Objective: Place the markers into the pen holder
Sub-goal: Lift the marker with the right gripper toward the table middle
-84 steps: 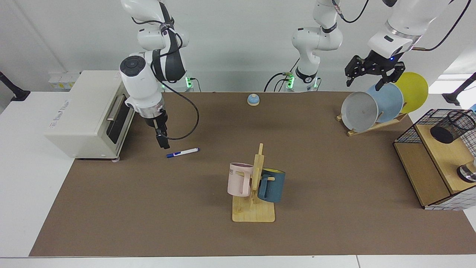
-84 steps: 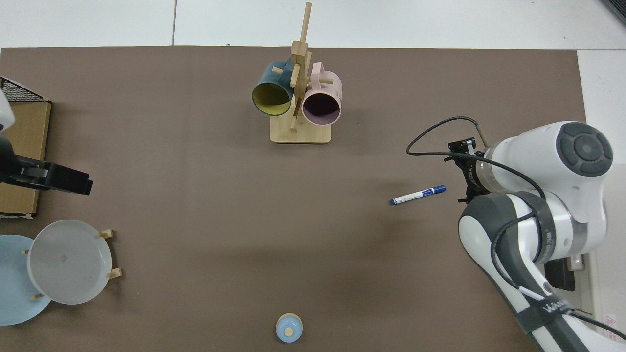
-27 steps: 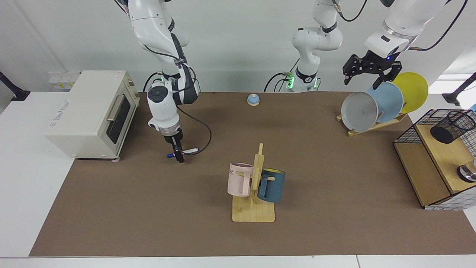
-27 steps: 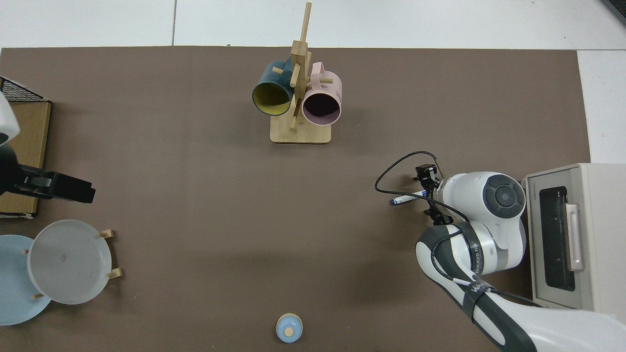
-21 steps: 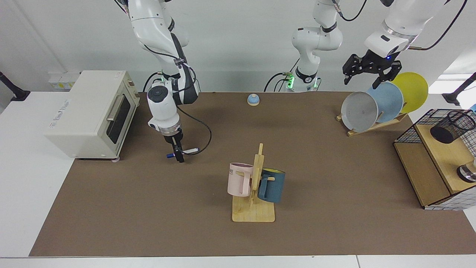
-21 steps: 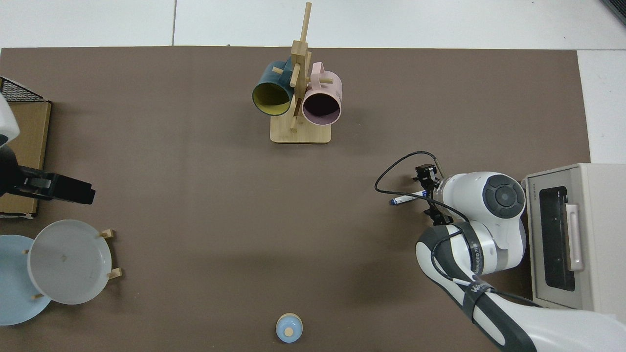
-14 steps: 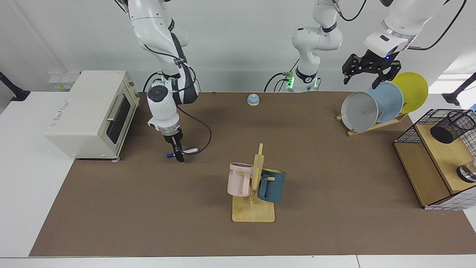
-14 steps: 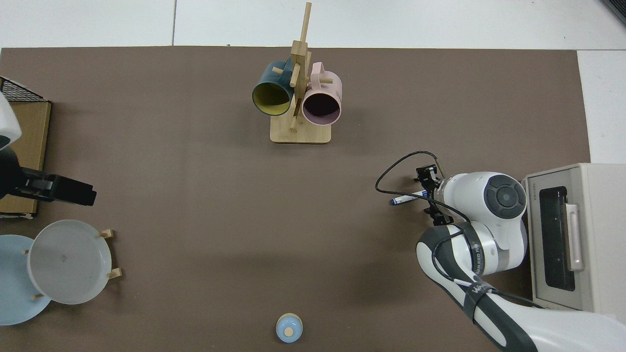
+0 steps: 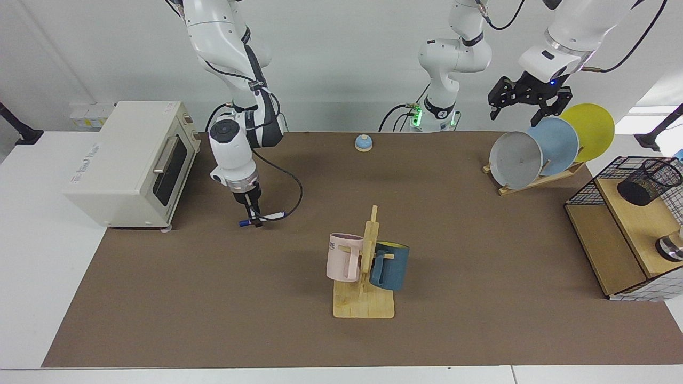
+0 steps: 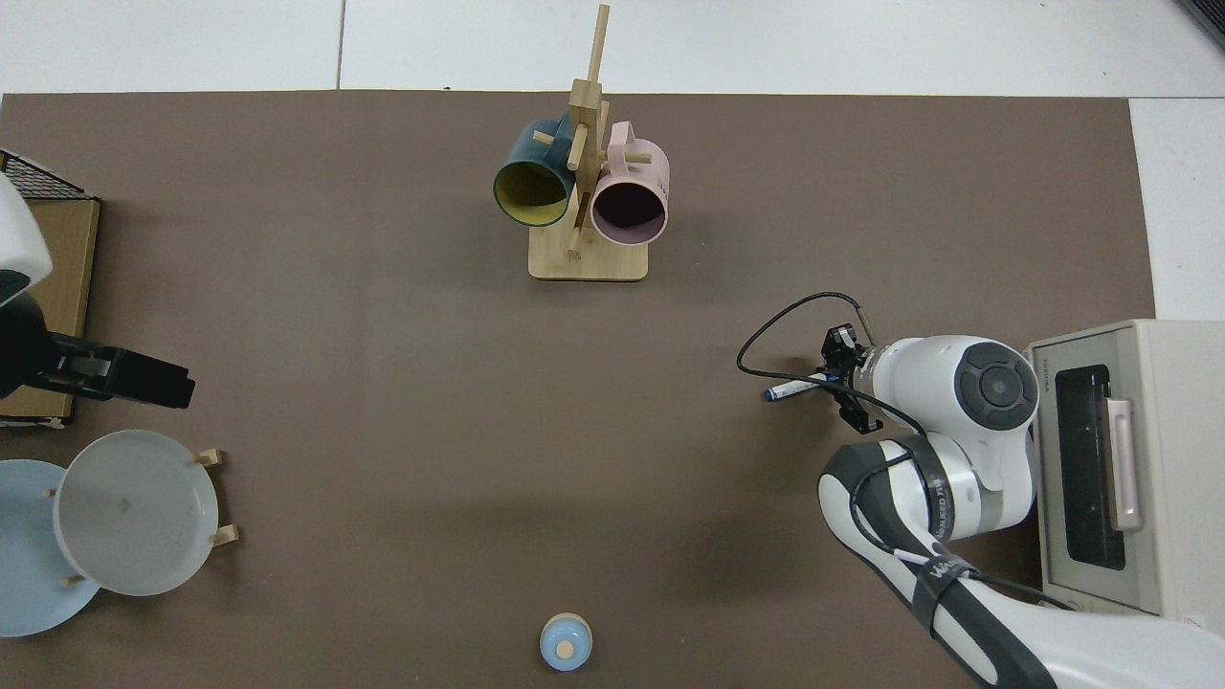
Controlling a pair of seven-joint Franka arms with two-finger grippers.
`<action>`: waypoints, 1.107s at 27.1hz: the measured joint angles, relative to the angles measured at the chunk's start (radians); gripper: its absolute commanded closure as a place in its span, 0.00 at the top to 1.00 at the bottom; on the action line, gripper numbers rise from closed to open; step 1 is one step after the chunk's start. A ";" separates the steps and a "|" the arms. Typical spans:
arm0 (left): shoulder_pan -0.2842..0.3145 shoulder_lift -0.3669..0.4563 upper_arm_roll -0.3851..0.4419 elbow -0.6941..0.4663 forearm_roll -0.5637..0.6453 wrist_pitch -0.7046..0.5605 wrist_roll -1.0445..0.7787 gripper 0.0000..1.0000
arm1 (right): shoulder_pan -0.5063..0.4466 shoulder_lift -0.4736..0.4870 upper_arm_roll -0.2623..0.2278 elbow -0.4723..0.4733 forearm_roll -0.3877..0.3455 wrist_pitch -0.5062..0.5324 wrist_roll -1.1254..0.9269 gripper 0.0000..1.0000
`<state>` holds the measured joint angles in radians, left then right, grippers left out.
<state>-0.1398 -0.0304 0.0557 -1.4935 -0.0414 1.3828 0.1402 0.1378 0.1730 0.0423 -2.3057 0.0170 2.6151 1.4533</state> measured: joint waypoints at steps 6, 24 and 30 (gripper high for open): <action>0.000 -0.001 -0.015 0.000 -0.003 0.000 0.000 1.00 | 0.000 -0.002 0.000 -0.002 0.000 0.000 0.005 0.00; 0.000 -0.002 -0.025 -0.001 -0.003 0.000 0.000 1.00 | -0.027 -0.098 -0.002 0.067 0.001 -0.206 0.007 0.00; 0.000 -0.005 -0.030 -0.001 -0.004 0.000 0.000 1.00 | -0.025 -0.142 0.003 0.149 0.001 -0.354 0.007 0.00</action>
<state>-0.1401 -0.0349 0.0256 -1.4950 -0.0451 1.3825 0.1400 0.1124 0.0313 0.0451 -2.1568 0.0182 2.2613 1.4598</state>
